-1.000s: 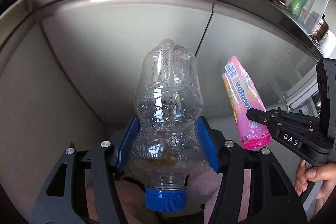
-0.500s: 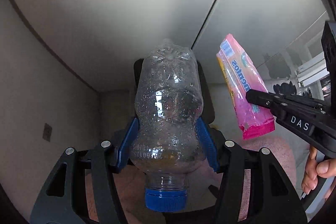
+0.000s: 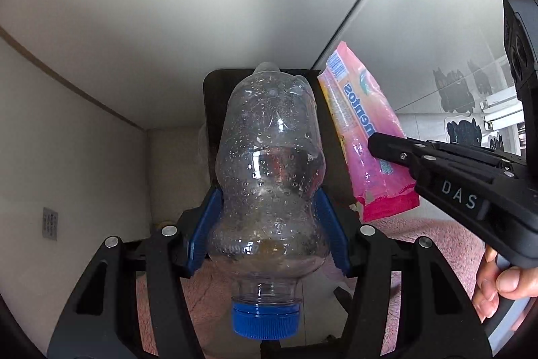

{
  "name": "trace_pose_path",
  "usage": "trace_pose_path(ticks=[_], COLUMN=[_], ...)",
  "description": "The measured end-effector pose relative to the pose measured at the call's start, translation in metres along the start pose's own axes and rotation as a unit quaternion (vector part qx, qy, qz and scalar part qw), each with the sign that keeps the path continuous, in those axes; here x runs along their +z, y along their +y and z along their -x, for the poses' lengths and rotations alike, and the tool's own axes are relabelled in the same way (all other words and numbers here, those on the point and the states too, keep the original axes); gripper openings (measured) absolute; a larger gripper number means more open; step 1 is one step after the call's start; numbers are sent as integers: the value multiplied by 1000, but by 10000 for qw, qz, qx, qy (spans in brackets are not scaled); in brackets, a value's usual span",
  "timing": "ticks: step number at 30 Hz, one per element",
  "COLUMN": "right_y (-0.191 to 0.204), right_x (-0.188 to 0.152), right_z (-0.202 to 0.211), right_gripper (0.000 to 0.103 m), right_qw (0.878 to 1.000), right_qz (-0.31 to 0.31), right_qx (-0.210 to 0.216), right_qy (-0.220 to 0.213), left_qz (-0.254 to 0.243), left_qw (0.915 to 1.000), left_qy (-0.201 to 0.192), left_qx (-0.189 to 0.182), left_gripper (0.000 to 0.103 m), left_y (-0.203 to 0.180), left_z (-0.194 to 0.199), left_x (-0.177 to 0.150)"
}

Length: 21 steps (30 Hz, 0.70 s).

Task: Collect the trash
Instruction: 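Carry the bottle and pink bag down over the bin and release both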

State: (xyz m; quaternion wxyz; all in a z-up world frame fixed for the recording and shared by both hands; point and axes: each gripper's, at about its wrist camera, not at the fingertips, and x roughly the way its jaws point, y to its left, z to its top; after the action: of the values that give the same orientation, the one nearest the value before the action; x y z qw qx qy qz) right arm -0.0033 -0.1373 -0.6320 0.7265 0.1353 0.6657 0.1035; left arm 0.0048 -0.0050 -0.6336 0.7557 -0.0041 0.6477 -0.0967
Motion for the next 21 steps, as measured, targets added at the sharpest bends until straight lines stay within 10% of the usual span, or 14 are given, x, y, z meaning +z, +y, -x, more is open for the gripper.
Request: trace_pose_path(ticks=[14, 16, 17, 21], right_y=[-2, -2, -1, 0], right_x=[27, 29, 30, 28], right_z=[-15, -13, -11, 1], right_gripper=[9, 38, 74, 79], right_qw=[9992, 9993, 9994, 9994], right_qz=[-254, -290, -311, -334], right_qx=[80, 7, -6, -69], right_qy=[290, 239, 167, 4], left_qz=[155, 152, 129, 83], left_qw=[9995, 9996, 9997, 9997], left_qy=[58, -20, -57, -194], left_qx=[-270, -236, -204, -98], left_gripper=[62, 74, 75, 88], left_y=[13, 12, 12, 9], left_z=[-10, -4, 0, 18], left_x=[5, 4, 3, 2])
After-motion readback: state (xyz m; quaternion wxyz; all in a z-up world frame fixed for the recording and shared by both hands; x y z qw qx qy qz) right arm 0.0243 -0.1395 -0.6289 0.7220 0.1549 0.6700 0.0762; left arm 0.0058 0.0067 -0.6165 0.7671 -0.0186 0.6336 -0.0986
